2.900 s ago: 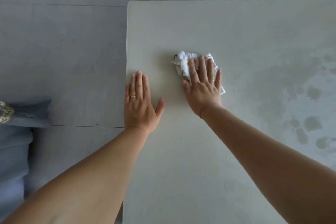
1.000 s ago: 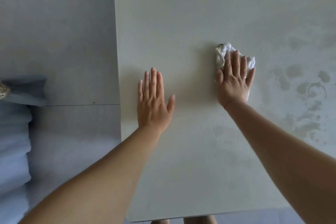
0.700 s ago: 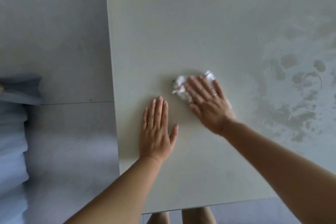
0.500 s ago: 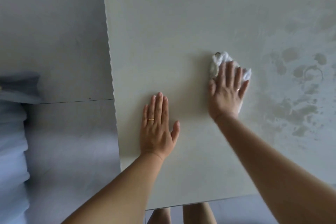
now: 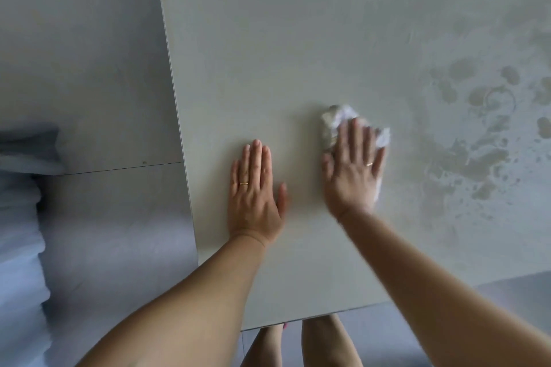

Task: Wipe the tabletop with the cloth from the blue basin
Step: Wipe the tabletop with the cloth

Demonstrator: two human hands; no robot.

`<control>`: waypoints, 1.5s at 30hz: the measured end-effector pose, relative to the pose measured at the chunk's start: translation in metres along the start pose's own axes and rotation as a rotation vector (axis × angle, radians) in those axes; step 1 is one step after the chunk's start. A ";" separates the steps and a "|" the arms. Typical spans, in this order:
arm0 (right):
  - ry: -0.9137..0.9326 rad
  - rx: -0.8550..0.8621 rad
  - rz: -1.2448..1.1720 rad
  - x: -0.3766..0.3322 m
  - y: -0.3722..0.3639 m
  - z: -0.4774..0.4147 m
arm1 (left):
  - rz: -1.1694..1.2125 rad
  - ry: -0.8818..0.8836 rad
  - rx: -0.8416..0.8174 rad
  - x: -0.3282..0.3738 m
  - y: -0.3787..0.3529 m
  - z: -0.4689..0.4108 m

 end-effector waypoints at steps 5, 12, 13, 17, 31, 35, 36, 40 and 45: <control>0.549 -0.079 0.069 -0.004 -0.011 0.052 | -0.005 -0.031 0.040 0.001 0.001 -0.001; -0.014 -0.019 0.010 0.046 0.004 0.001 | 0.011 -0.034 0.087 0.000 -0.002 0.002; -0.033 -0.021 0.008 0.036 -0.002 0.018 | 0.011 -0.036 0.092 0.000 -0.002 0.002; 0.376 -0.090 0.073 0.021 -0.020 0.099 | 0.000 -0.010 0.092 0.000 0.000 0.004; 0.381 -0.081 0.017 0.058 -0.027 0.159 | -0.016 0.048 0.070 0.051 -0.017 0.090; 0.728 -0.080 0.135 0.110 -0.020 0.148 | 0.009 0.066 0.092 0.049 -0.017 0.089; 0.697 -0.063 0.154 0.125 -0.015 0.136 | 0.008 0.064 0.093 0.050 -0.017 0.089; 0.187 -0.025 0.040 0.142 -0.008 0.120 | -0.003 0.066 0.088 0.049 -0.019 0.089; 0.312 -0.081 0.001 0.081 -0.037 0.204 | -0.017 0.065 0.077 0.049 -0.021 0.089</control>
Point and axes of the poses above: each hand's wrist, its own z-axis away from the middle knuckle, its own y-axis out of the back of the hand, x = y × z, the point moved 3 cm from there along -z, towards the middle knuckle, and after that the axes turned 12 degrees about -y, right-handed, at the moved point
